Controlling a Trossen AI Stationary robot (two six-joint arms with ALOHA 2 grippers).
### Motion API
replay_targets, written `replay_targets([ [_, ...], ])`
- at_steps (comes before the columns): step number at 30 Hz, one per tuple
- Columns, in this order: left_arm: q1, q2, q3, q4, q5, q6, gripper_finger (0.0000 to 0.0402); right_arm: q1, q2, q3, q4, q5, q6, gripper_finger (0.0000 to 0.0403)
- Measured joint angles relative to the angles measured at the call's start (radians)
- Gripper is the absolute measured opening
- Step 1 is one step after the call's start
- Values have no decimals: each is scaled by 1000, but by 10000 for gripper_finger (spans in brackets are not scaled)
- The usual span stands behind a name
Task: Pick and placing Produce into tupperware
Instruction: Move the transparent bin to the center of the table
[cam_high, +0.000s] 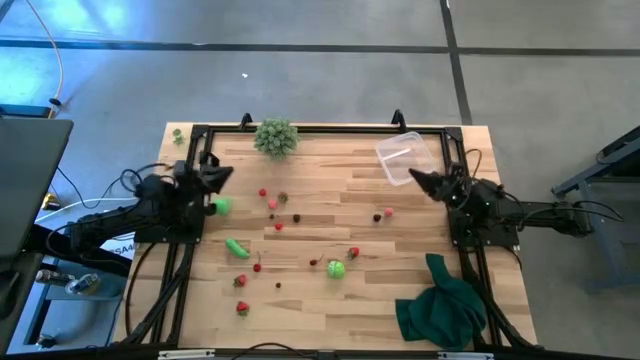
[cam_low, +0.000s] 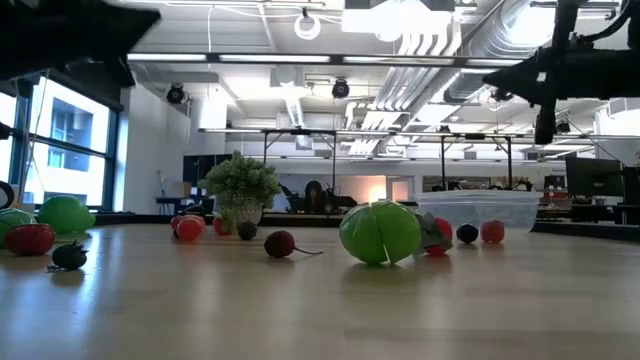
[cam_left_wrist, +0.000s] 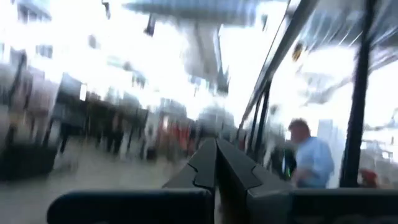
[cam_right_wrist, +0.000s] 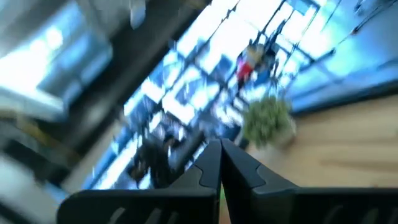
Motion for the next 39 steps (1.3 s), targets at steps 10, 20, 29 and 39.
replay_targets([
  [10, 0, 16, 34, 103, -23, 149, 1, -11, 1, 77, 205, 75, -273, 2],
  [20, 1, 337, 239, -172, 89, 228, 1, -200, 265, 660, -759, 73, -277, 2],
  [29, 1, 747, 591, -634, 87, 462, 1, -428, 814, 1045, -1316, -178, -277, 2],
  [39, 1, 921, 771, -795, 80, 627, 1, -537, 1234, 1123, -1368, -347, -387, 2],
])
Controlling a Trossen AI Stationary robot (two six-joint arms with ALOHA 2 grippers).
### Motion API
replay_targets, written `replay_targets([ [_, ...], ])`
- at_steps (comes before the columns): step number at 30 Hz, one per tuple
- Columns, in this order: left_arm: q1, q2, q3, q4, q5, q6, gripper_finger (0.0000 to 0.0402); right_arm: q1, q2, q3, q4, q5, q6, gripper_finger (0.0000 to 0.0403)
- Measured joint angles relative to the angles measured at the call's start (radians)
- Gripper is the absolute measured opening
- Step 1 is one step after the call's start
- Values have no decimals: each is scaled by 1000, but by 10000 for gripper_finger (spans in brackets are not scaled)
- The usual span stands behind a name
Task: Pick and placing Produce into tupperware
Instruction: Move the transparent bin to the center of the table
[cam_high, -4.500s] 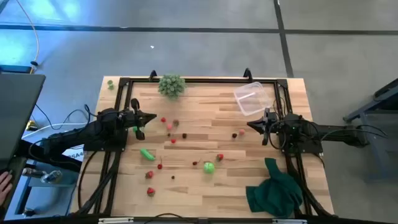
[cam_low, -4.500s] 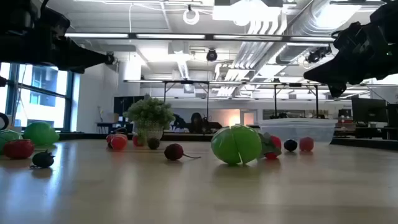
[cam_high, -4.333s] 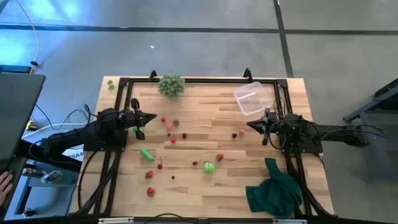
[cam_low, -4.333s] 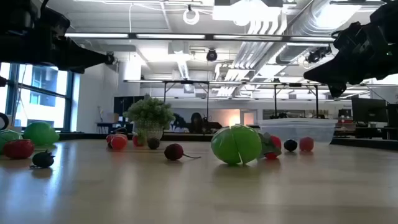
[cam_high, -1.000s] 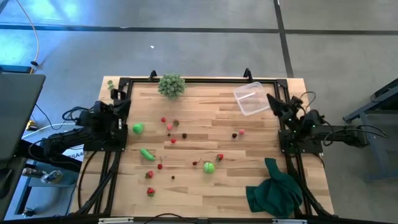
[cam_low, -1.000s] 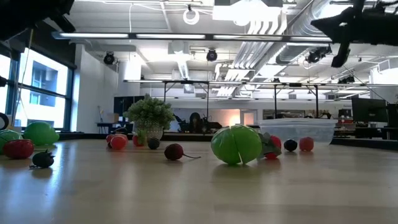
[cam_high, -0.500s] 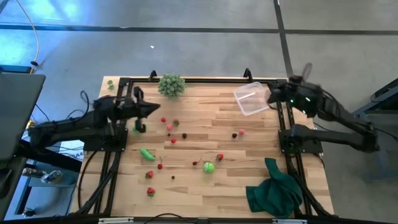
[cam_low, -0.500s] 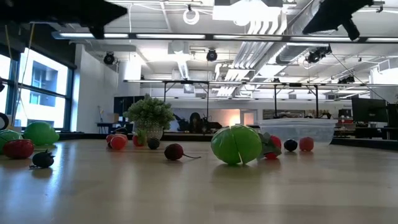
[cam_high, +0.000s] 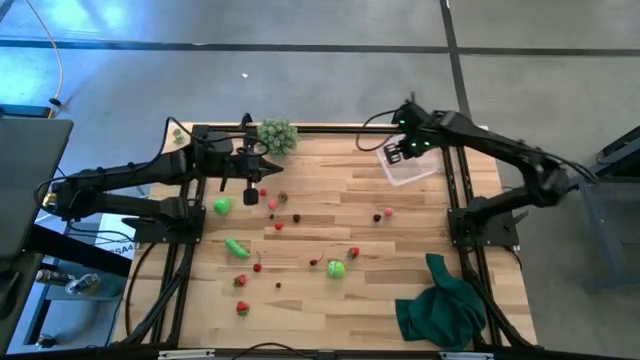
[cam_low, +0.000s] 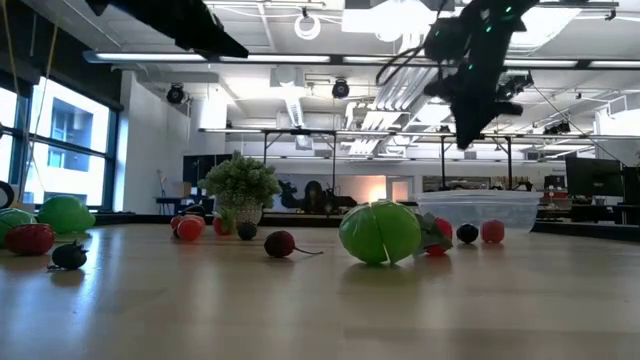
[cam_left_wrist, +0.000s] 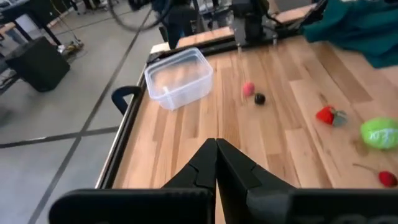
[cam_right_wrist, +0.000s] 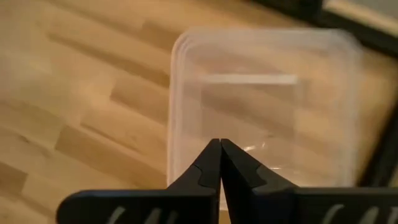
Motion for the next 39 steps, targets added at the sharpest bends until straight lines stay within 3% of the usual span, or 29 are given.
replay_targets([
  [8, -1, 2, -8, -118, -40, 65, 1, 0, 195, -3, 47, -6, 0, 2],
  [17, -1, 2, -9, -236, 42, 187, 0, 7, 336, -4, 77, -15, -22, 2],
  [29, -1, 2, -9, -259, 169, 196, 1, 137, 382, -4, 259, -157, -2, 2],
  [39, -1, 2, -9, -259, 176, 193, 1, 254, 393, -4, 410, -218, 75, 2],
])
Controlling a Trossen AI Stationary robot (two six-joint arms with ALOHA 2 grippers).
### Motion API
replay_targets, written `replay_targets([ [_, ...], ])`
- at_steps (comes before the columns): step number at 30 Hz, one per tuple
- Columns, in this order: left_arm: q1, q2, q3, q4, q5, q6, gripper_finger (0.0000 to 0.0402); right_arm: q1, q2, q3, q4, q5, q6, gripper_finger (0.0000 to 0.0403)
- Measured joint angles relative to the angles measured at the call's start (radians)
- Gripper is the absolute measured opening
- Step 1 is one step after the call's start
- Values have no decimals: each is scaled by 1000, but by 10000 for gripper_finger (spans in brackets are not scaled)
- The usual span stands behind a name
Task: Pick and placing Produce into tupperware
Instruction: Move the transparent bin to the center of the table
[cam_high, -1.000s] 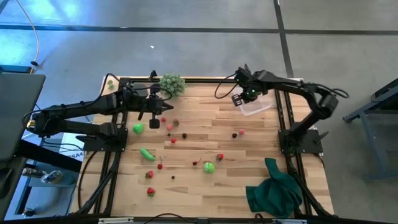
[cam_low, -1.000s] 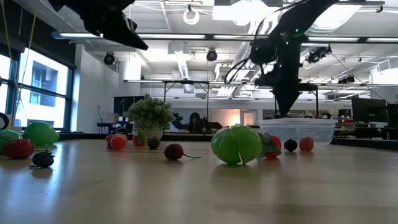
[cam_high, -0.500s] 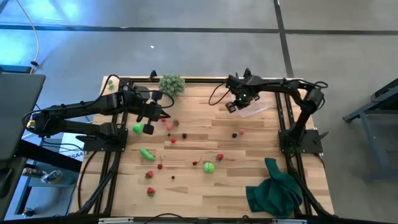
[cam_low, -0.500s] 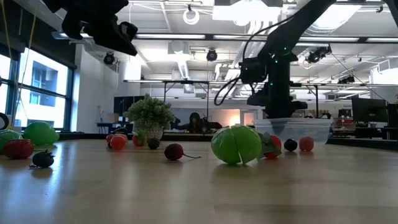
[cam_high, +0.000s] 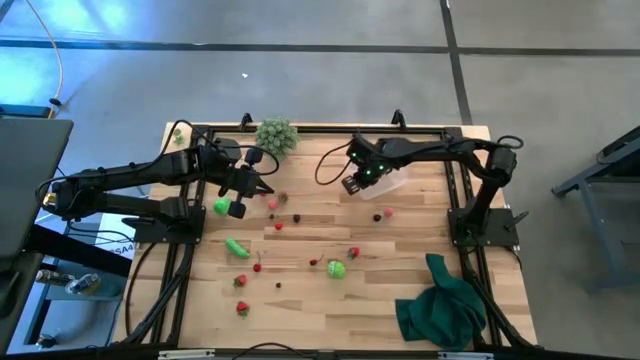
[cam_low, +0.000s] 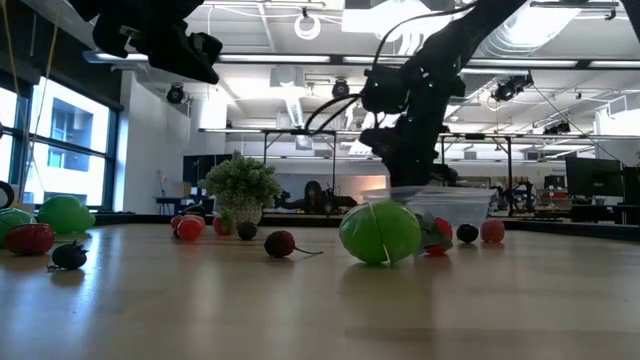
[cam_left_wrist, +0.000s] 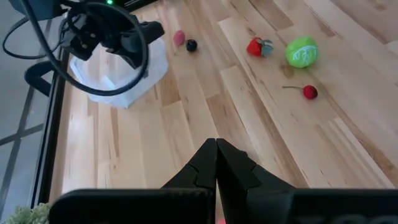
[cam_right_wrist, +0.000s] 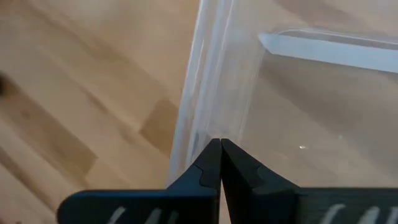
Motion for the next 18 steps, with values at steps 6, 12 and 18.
replay_targets([
  [6, 0, -1, 0, 1, 0, 0, 1, 69, 56, 41, 24, 13, 12, 2],
  [12, 0, -1, 0, 1, 0, 0, 1, 119, 143, 179, -24, 16, -16, 2],
  [18, 0, -1, 0, 1, 0, -1, 1, 177, 250, 344, -128, 12, -55, 2],
])
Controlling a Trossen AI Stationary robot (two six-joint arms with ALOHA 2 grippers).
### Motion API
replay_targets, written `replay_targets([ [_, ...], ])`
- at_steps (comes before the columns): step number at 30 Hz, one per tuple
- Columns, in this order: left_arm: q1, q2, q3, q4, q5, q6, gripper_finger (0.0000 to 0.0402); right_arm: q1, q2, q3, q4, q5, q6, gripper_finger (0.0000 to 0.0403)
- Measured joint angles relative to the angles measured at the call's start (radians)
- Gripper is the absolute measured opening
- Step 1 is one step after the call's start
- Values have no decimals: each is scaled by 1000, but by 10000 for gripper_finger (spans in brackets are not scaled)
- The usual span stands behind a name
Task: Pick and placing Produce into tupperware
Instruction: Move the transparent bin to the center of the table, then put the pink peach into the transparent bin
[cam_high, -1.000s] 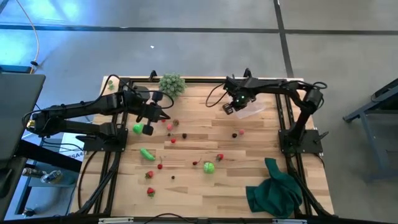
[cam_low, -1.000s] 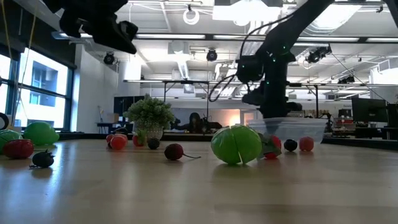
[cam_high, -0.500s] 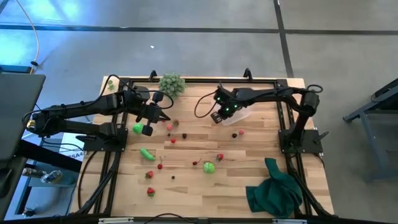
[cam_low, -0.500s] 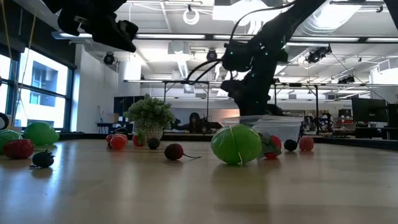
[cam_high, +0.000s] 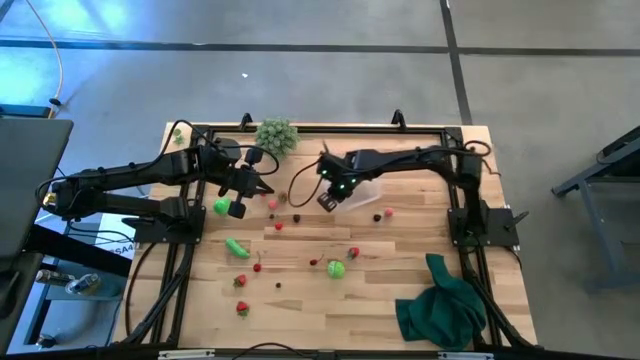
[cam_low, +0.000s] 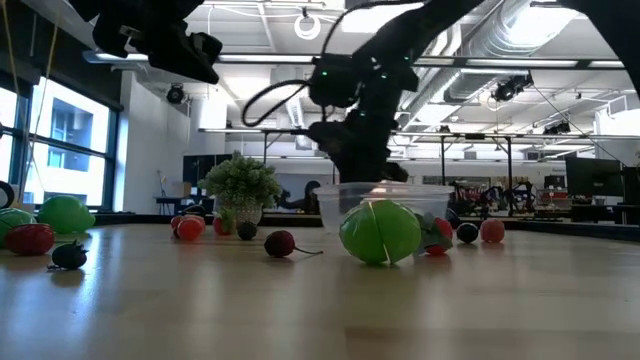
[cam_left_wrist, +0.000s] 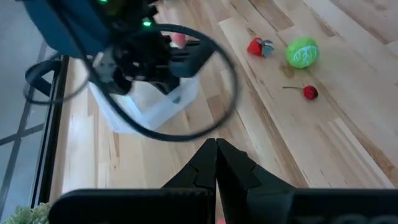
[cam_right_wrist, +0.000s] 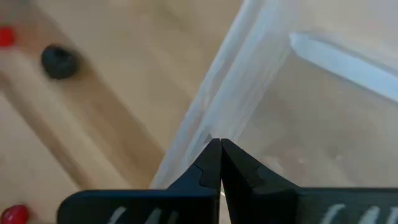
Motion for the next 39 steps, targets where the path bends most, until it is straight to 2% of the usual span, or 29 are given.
replay_targets([
  [10, 0, 0, 0, 0, 0, 0, 1, 133, 85, 170, -64, -24, -15, 2],
  [31, 0, 0, 0, 0, 0, -2, 1, 205, 86, 173, -209, -41, 8, 2],
  [39, 0, 0, 0, 0, 0, -2, 1, 191, 87, 212, -237, 23, -1, 2],
])
